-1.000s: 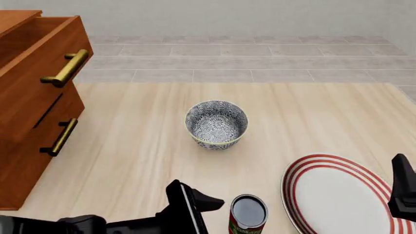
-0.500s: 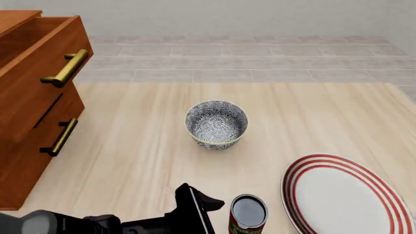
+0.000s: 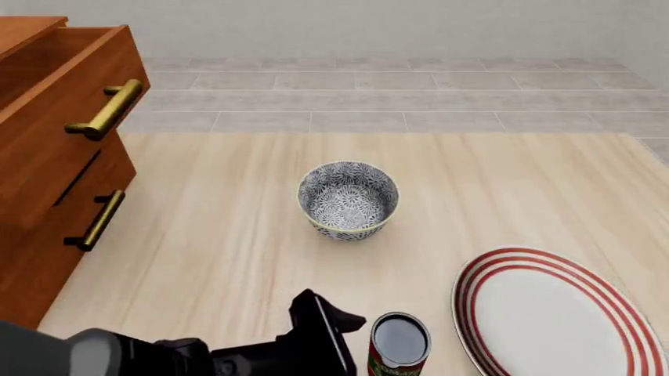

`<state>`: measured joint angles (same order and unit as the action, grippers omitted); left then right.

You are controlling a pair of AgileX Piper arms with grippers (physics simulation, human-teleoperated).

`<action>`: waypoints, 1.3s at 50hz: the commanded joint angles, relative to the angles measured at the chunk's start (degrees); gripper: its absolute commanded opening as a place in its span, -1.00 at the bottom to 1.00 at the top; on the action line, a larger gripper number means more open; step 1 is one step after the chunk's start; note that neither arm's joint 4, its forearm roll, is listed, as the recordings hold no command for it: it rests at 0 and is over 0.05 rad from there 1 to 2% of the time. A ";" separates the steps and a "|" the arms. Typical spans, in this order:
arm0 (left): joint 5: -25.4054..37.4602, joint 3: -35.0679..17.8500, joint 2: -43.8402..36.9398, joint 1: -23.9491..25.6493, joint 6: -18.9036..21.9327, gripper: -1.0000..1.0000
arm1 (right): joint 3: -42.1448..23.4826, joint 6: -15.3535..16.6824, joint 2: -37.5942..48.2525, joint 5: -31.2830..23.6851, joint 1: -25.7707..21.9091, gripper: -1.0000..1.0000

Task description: Put the ketchup in the top drawer of the cabinet.

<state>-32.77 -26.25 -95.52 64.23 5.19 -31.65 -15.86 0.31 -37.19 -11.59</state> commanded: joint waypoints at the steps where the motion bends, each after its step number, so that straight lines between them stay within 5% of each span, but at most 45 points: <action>1: 0.29 -1.09 -0.49 -0.36 -0.06 1.00 | 0.40 -1.07 -0.31 0.06 -1.06 1.00; 30: 0.37 -4.39 -3.79 0.69 -4.43 1.00 | 0.40 -1.07 -0.31 0.06 -1.06 1.00; 58: 1.31 -5.51 -3.05 1.64 -4.20 1.00 | 0.40 -1.07 -0.31 0.06 -1.06 1.00; 59: 1.67 -5.47 -2.43 1.58 -4.04 -1.00 | 0.40 -1.07 -0.31 0.06 -1.06 1.00; 65: 4.24 -5.22 1.66 1.11 -3.52 -1.00 | 0.40 -1.07 -0.31 0.06 -1.06 1.00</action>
<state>-30.87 -31.62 -97.63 65.32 1.13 -31.25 -16.94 0.00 -37.13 -12.64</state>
